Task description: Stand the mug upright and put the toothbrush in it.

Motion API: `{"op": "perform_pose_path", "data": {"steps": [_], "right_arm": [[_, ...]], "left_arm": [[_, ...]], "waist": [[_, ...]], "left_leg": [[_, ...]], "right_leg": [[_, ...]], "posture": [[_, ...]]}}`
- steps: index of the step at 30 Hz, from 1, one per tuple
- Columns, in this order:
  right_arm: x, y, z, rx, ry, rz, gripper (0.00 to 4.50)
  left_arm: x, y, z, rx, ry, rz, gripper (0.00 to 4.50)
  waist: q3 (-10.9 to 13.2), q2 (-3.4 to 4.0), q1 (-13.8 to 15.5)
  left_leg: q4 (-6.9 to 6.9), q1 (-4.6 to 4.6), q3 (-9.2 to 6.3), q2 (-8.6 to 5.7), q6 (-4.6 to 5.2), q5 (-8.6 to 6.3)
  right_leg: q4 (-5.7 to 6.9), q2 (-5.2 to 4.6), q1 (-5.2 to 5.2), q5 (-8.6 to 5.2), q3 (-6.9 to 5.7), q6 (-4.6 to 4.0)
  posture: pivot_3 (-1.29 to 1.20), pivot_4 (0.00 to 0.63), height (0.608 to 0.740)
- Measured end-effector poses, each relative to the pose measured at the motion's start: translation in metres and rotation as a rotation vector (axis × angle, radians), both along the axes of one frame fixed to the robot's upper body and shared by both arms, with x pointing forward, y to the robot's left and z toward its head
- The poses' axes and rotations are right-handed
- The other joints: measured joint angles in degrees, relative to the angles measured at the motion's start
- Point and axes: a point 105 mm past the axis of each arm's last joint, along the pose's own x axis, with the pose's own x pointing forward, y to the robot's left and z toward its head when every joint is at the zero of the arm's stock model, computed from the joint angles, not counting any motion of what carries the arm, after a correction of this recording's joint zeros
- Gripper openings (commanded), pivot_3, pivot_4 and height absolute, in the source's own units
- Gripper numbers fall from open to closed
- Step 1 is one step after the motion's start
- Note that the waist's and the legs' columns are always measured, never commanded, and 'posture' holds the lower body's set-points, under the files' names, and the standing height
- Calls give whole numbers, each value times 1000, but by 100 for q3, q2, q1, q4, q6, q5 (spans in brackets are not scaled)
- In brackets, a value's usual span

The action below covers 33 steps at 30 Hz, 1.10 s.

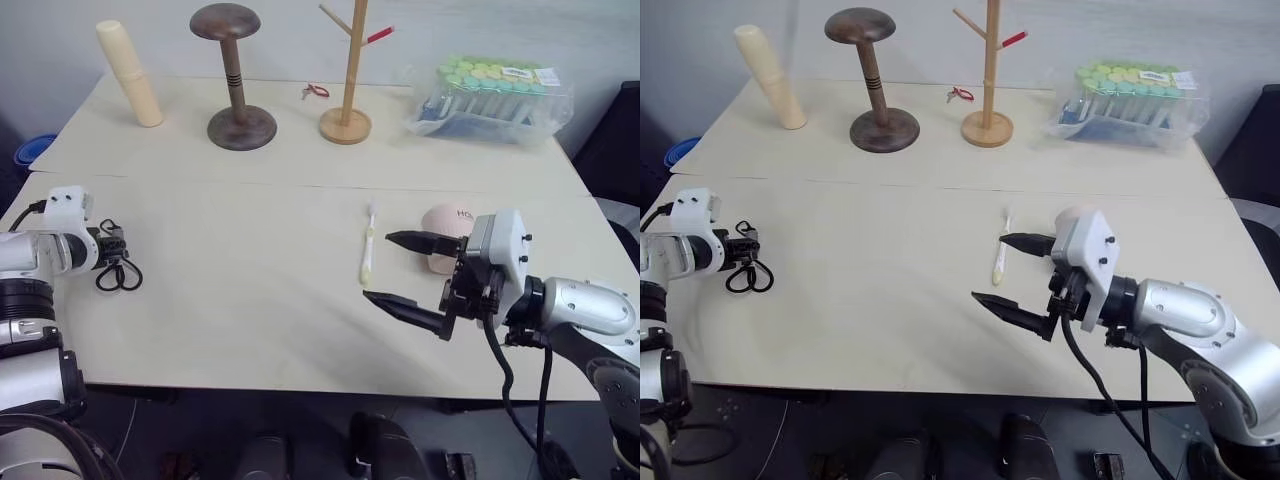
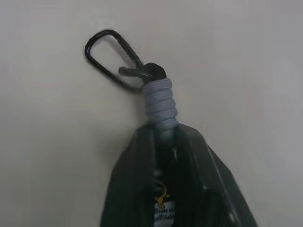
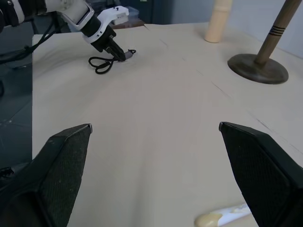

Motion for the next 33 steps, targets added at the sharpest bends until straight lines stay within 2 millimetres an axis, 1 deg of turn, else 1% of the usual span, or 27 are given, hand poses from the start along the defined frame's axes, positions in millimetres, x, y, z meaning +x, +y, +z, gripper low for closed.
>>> {"op": "perform_pose_path", "data": {"steps": [3, 7, 8, 9, 11, 12, 13, 14, 15, 16, 17, 20, 21, 22, 24, 26, 27, 29, 31, 33], "right_arm": [[5, -2, -3, -5, 20, -1, 4500], [8, -8, -9, -11, 38, -23, 4500], [9, -10, -11, -10, 47, -31, 4500], [10, -13, -14, -7, 59, -46, 4500], [14, -22, -14, 4, 62, -89, 4500], [16, -25, -12, 11, 56, -111, 4500], [17, -28, -10, 16, 50, -127, 4500], [20, -32, -6, 30, 45, -152, 4500], [23, -38, -2, 48, 49, -181, 4500], [28, -47, 4, 75, 55, -225, 4500], [34, -54, 9, 102, 69, -261, 4500], [58, -83, 19, 148, 144, -406, 4500], [69, -96, 20, 150, 186, -475, 4500], [79, -107, 20, 142, 218, -542, 4500], [99, -128, 13, 121, 292, -682, 4500], [113, -143, 2, 96, 355, -778, 4500], [123, -152, -7, 88, 407, -837, 4500], [136, -167, -15, 111, 469, -923, 4500], [145, -178, -20, 106, 512, -987, 4500], [148, -180, -29, 78, 555, -1005, 4500]], "left_arm": [[-6, 1, -1, 19, 3, -4, 2748], [-28, 11, 0, 26, 32, 22, 3965], [-35, 14, 2, 20, 36, 31, 4310], [-41, 16, 10, 10, 26, 37, 4443], [-45, 12, 40, -7, -63, -2, 4443], [-47, 9, 61, -1, -139, -37, 4443], [-48, 6, 76, 6, -193, -64, 4443], [-51, 2, 98, 20, -283, -116, 4443], [-54, -6, 115, 22, -362, -177, 4443], [-57, -17, 133, 12, -447, -264, 4443], [-61, -32, 144, -16, -500, -360, 4443], [-76, -97, 167, -116, -570, -745, 4443], [-85, -123, 171, -134, -563, -899, 4443], [-93, -145, 170, -141, -544, -1025, 4443], [-105, -182, 157, -157, -465, -1241, 4443], [-112, -204, 142, -171, -392, -1368, 4443], [-113, -216, 132, -165, -350, -1432, 4443], [-114, -230, 124, -138, -332, -1512, 4443], [-112, -240, 121, -116, -343, -1557, 4443], [-109, -245, 119, -91, -354, -1580, 4443]], "waist": [[0, 0, -35], [0, -1, -150], [2, -5, -168], [6, -11, -173], [10, -26, -167], [10, -28, -148], [10, -28, -135], [10, -28, -128], [9, -28, -125], [9, -28, -116], [10, -27, -105], [10, -27, -76], [10, -26, -75], [10, -24, -79], [9, -15, -101], [12, -11, -155], [13, -10, -179], [16, -5, -212], [21, 4, -229], [21, 4, -237]], "left_leg": [[-6, 4, 6, 3, 0, 0], [-13, -3, 15, 8, -1, 0], [-14, -8, 16, 9, -1, 0], [-12, -11, 17, 9, -2, 0], [-8, -20, 17, 9, -2, 0], [-5, -22, 15, 7, -2, 0], [-5, -21, 14, 5, -2, 0], [-6, -21, 15, 4, -2, 0], [-6, -21, 15, 6, -2, 0], [-6, -19, 16, 5, -2, 0], [-5, -18, 16, 6, -2, 0], [1, -19, 18, 5, -2, 0], [1, -19, 20, 3, -2, 0], [-1, -16, 22, 2, -2, 0], [-7, -13, 25, 3, -3, 1], [-12, -16, 26, 4, -8, 3], [-11, -20, 27, 4, -8, 4], [-13, -25, 33, 5, -8, 4], [-15, -28, 34, 5, -8, 4], [-17, -33, 30, 8, -8, 4]], "right_leg": [[4, 0, -4, 0, 0, 0], [10, 0, -26, -2, 3, -3], [11, 0, -31, -2, 2, -4], [14, 0, -36, -2, 3, -4], [17, -2, -43, -2, 4, -4], [18, -9, -43, -2, 4, -4], [18, -14, -43, -2, 4, -4], [17, -16, -43, -2, 6, -4], [18, -17, -43, -2, 6, -4], [18, -17, -42, -3, 5, -5], [19, -16, -42, -3, 5, -5], [21, -16, -41, -3, 7, -6], [22, -17, -41, -3, 10, -6], [22, -19, -41, -3, 13, -6], [23, -15, -43, -4, 16, -7], [23, -10, -47, -5, 16, -9], [26, -8, -52, -5, 17, -10], [25, -6, -59, -5, 19, -10], [24, -5, -62, -5, 19, -10], [22, -1, -64, -6, 17, -11]], "posture": [[0, 150, 740], [0, 150, 740], [0, 150, 740], [0, 150, 740], [0, 150, 740], [0, 150, 740], [0, 150, 740], [0, 150, 740], [0, 150, 740], [0, 150, 740], [0, 150, 740], [0, 150, 740], [0, 150, 740], [0, 150, 740], [0, 150, 740], [0, 150, 740], [0, 150, 740], [0, 150, 740], [0, 150, 740], [0, 150, 740]]}}
